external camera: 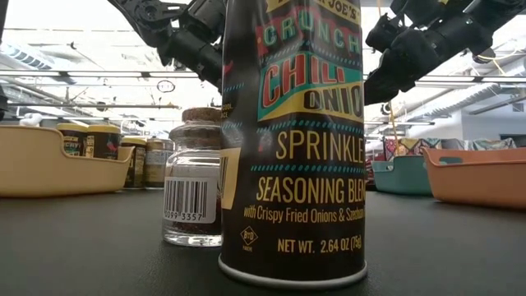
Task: Sort spices by type
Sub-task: Put the yellow seasoning can into the yellow bin
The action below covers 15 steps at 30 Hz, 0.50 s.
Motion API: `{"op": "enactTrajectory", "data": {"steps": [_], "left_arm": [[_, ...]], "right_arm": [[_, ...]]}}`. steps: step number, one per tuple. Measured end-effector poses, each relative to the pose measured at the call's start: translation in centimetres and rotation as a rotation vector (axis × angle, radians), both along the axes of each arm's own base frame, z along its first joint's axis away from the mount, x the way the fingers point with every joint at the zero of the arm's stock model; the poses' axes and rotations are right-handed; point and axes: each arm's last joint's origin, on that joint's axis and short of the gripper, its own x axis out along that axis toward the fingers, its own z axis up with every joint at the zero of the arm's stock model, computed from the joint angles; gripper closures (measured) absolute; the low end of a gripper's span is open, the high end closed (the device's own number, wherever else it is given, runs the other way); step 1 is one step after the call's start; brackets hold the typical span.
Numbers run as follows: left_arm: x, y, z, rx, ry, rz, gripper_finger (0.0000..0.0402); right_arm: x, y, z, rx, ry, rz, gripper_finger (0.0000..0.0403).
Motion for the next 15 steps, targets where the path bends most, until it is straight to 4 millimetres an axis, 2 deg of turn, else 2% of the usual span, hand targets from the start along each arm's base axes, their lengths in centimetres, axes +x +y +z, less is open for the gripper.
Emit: {"op": "enactTrajectory", "data": {"steps": [8,15], "left_arm": [[-0.2,0.0,-0.5,-0.006,0.048,0.001,0.0126],[0.6,0.7,-2.3,-0.003,0.076,0.032,0.0126]], "right_arm": [[0.0,0.0,0.0,-0.001,0.000,0.003,0.0115],[0.0,0.0,0.0,-0.001,0.000,0.003,0.0115]]}}
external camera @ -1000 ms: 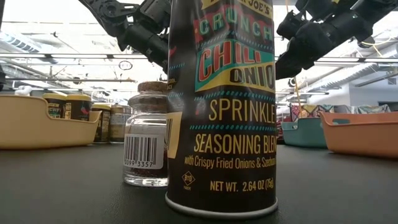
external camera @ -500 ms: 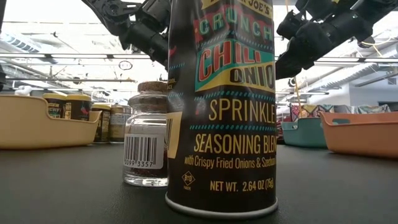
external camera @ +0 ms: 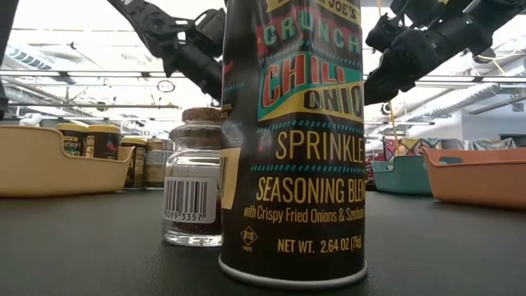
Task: Sort spices by type
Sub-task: Put the yellow seasoning can into the yellow bin
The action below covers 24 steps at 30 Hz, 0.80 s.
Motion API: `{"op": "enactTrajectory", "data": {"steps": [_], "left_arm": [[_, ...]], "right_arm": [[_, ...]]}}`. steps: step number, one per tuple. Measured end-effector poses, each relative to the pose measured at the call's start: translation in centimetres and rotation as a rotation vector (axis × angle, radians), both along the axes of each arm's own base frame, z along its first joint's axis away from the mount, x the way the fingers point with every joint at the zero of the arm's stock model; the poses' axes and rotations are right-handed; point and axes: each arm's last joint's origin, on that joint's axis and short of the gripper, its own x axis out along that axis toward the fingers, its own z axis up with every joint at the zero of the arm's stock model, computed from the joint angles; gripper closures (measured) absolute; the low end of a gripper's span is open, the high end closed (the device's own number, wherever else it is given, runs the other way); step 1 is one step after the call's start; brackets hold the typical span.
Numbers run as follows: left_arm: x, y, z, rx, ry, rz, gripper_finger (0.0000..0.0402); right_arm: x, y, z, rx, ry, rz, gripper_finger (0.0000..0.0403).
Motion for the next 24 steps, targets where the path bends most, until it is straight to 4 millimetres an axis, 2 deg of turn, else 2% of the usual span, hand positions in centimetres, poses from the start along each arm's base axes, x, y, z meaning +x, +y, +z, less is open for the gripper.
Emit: {"op": "enactTrajectory", "data": {"steps": [4,24], "left_arm": [[0.3,0.0,-0.8,-0.011,0.013,-0.003,0.0126],[0.4,-0.3,-2.0,-0.010,0.083,0.006,0.0126]], "right_arm": [[0.0,0.0,-0.1,0.001,0.003,0.000,0.0115],[0.0,0.0,0.0,-0.007,0.003,0.005,0.0115]]}}
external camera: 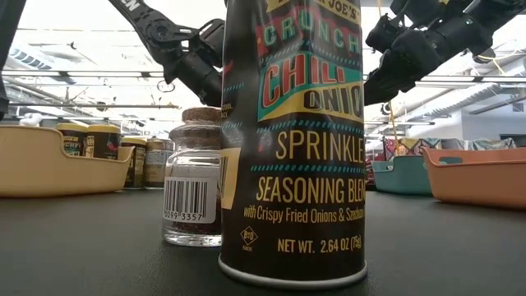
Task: Sort spices by type
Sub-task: Put the yellow seasoning can into the yellow bin
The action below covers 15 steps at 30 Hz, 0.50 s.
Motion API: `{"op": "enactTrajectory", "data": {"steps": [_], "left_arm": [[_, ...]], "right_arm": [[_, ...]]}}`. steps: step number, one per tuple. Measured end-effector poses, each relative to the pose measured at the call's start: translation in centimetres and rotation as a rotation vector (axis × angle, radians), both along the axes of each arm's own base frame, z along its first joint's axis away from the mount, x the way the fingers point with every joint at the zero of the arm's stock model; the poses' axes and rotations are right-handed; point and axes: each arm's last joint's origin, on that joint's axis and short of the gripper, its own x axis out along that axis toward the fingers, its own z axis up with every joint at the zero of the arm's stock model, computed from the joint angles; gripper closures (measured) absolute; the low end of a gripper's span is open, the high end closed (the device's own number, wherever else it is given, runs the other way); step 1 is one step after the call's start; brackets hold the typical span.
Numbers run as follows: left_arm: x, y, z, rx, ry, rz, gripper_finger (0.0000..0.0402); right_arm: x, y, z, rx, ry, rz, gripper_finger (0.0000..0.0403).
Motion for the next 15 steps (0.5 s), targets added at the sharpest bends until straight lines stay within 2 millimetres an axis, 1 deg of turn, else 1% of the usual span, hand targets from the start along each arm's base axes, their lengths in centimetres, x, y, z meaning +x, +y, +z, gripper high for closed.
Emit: {"op": "enactTrajectory", "data": {"steps": [5,15], "left_arm": [[0.20,-0.10,-0.69,-0.003,0.017,-0.005,0.0126],[0.31,-0.06,-0.69,0.001,0.006,-0.002,0.0130]], "right_arm": [[0.00,0.00,0.00,0.000,0.000,0.000,0.0115],[0.01,0.00,0.01,-0.004,-0.001,0.002,0.0115]]}}
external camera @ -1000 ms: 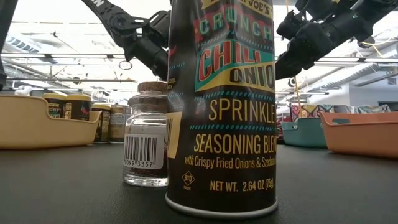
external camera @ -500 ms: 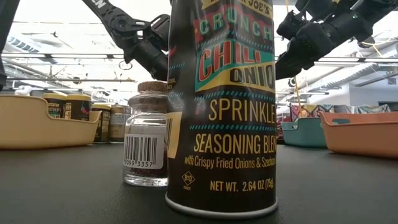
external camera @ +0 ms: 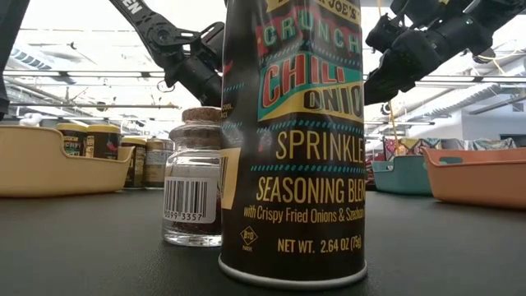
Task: Sort spices by type
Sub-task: Put the yellow seasoning can into the yellow bin
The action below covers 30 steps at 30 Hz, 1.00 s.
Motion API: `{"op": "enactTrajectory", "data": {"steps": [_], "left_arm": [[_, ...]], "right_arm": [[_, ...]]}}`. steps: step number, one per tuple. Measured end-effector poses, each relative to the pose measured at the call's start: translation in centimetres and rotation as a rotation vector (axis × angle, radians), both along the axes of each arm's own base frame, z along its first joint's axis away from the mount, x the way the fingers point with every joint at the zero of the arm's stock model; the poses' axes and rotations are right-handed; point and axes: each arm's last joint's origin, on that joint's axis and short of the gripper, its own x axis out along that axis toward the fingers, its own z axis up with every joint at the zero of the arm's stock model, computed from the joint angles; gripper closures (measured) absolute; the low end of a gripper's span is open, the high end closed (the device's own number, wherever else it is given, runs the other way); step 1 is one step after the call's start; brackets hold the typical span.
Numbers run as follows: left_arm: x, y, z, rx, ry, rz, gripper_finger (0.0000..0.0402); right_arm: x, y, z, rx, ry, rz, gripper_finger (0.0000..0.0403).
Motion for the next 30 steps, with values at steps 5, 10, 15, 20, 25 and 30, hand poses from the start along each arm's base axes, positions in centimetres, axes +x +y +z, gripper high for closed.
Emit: {"op": "enactTrajectory", "data": {"steps": [5,10,15,20,25,30], "left_arm": [[0.0,0.1,0.0,0.007,0.003,0.021,0.0162],[0.0,0.1,0.1,-0.019,-0.007,0.053,0.0167],[-0.7,0.0,2.4,0.003,-0.061,0.074,0.0167],[-3.2,-0.6,6.5,-0.008,-0.102,0.093,0.0167],[-7.8,-2.3,10.8,-0.009,-0.078,0.172,0.0167],[-12.9,-4.3,14.1,-0.070,-0.107,0.253,0.0167]], "right_arm": [[0.0,0.0,0.0,-0.006,0.001,0.003,0.0115],[0.0,0.0,0.0,-0.008,0.001,0.004,0.0115],[0.0,0.0,0.1,-0.031,0.000,0.016,0.0115],[0.2,0.0,0.3,-0.055,-0.025,0.025,0.0115],[0.3,-0.1,0.6,-0.076,-0.059,0.034,0.0115],[0.5,-0.1,1.0,-0.093,-0.101,0.037,0.0115]]}}
